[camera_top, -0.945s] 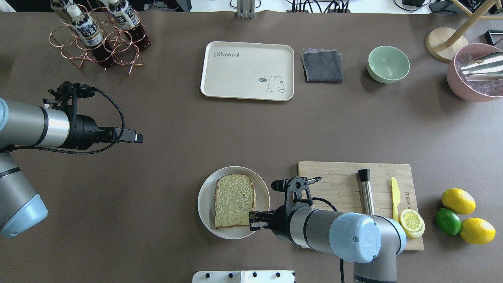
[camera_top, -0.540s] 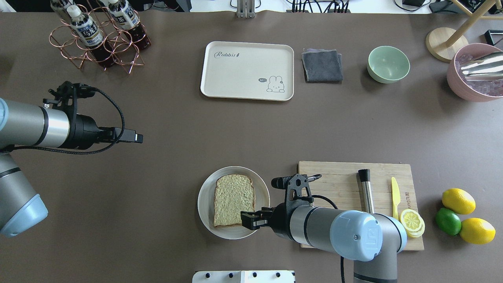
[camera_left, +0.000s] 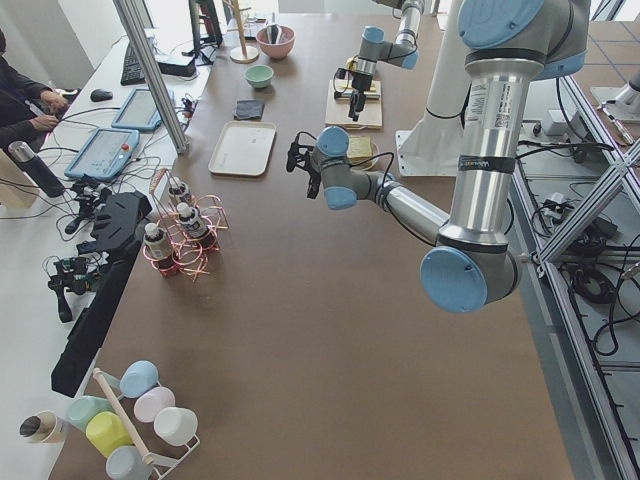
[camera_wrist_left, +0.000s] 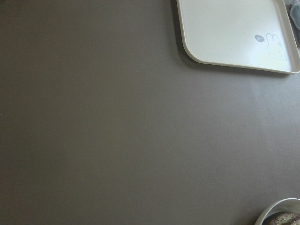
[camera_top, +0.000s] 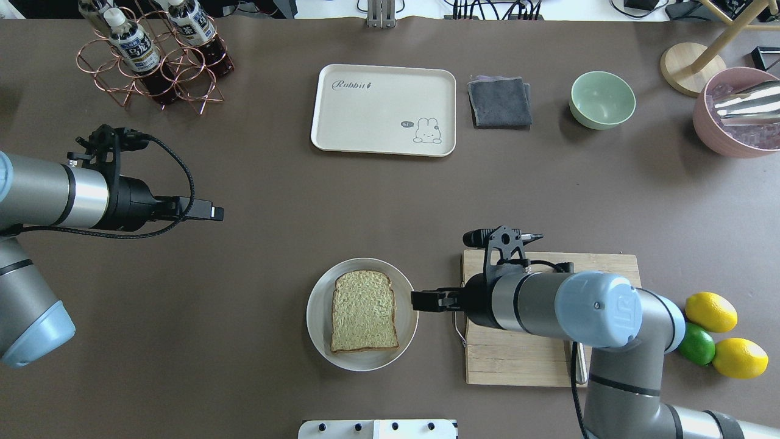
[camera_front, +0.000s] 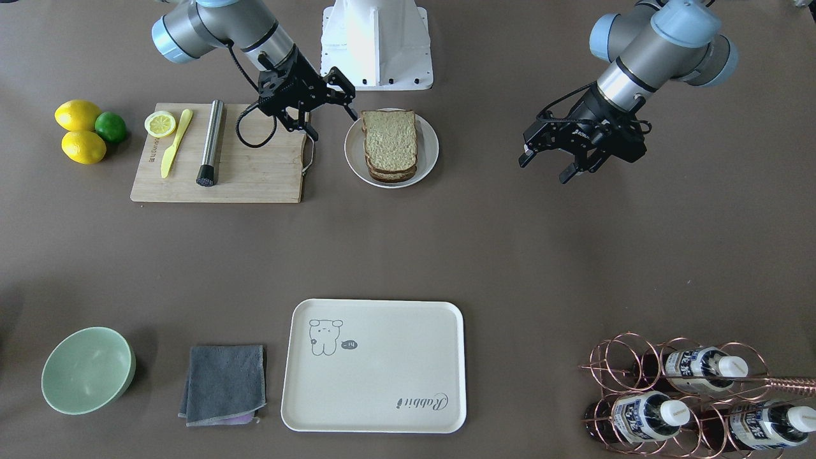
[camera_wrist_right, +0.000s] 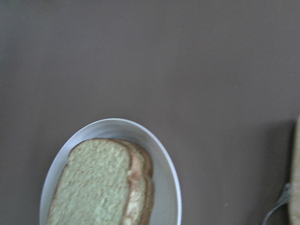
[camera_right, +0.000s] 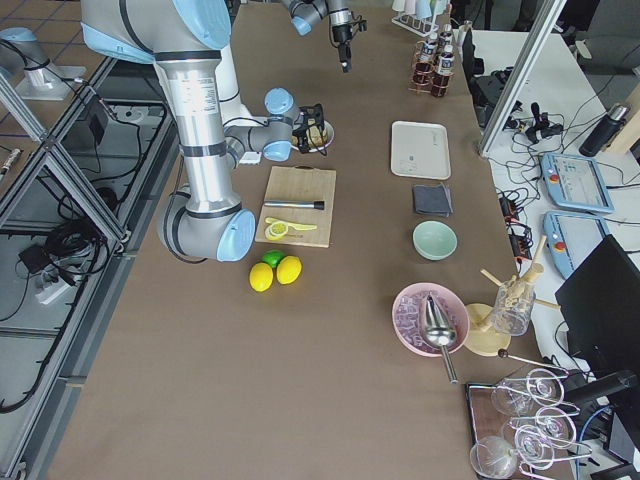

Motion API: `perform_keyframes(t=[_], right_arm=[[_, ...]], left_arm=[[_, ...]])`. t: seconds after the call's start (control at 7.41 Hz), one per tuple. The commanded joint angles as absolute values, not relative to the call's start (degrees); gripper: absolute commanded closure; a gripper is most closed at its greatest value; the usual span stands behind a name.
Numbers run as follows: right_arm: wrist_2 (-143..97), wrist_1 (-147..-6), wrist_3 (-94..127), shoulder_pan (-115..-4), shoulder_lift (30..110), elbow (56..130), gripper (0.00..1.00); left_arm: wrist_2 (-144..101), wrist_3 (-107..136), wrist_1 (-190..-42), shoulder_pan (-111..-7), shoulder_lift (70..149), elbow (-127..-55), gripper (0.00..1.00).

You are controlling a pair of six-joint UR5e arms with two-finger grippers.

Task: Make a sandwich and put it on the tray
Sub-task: 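Withdraw the right arm away from the plate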

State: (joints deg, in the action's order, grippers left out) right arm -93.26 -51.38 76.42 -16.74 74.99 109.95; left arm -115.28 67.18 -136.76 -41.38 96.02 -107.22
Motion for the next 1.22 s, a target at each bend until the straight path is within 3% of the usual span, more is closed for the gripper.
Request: perform_keyframes(t=[0.0,0.27,0.81,1.08], right_arm=[[-108.9,-67.0,75.4,-32.8,77.3,112.1,0.0],[-117.7,-72.9,61.3,-44.9,81.8,112.0,0.0],[-132.4,-73.3,21.2,-71.8,98.8,107.2,0.0],[-130.5,-85.1,-1.0,-83.3,99.8,103.4,0.0]], left_arm=[[-114.9,68.6,-136.8,-40.3,96.0,-107.3,0.02],[-113.8,68.7,-136.7,-38.5,96.7,-107.3,0.02],[-110.7,68.8,-136.6,-34.4,97.3,-106.9,0.02],[-110.7,68.8,-136.6,-34.1,97.5,-106.9,0.02]])
